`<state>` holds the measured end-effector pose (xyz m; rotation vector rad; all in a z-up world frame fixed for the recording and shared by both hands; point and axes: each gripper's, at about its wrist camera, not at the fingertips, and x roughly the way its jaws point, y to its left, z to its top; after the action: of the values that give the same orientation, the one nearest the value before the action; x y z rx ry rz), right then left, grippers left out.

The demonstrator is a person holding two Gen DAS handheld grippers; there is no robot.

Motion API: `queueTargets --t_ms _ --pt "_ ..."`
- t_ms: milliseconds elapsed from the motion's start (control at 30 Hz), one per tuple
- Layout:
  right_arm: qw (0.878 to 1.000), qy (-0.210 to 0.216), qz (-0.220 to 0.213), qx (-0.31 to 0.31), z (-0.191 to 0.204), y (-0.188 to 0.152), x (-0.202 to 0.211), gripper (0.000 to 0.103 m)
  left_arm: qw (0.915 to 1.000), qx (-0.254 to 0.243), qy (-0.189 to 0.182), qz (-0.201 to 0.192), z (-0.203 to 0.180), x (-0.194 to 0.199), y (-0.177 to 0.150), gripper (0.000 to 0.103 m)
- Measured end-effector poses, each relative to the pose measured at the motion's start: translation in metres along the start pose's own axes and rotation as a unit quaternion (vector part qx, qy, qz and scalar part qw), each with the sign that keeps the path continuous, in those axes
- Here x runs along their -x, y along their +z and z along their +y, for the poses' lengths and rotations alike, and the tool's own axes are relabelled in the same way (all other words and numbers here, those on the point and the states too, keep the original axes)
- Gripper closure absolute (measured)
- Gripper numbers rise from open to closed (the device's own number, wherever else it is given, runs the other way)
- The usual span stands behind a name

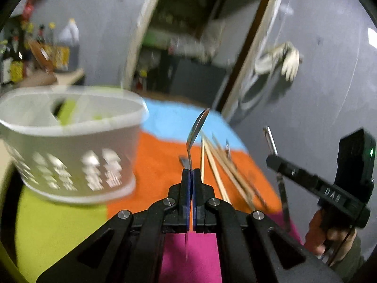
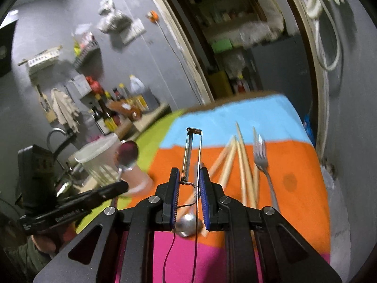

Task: Organize utensils
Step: 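Lift the spoon with the left tool and carry it over the white caddy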

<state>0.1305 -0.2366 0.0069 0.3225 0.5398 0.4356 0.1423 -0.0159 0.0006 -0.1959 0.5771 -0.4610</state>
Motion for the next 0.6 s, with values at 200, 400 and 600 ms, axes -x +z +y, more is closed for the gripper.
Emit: queueTargets --t_ms 200,400,600 --pt "0.995 0.018 -0.088 0.047 0.044 0.014 0.001 0.088 0.9956 -0.01 0.019 -0.092 0.007 0.041 0.021 0.103" --pt "0.979 0.032 -0.182 0.082 0.093 0.029 -0.012 0.088 0.9858 -0.005 0.046 -0.161 0.033 0.076 0.053 0.103" --pt "0.967 0.057 -0.242 0.057 0.122 0.051 -0.041 0.088 0.9726 0.017 0.082 -0.217 0.079 0.097 0.078 0.103"
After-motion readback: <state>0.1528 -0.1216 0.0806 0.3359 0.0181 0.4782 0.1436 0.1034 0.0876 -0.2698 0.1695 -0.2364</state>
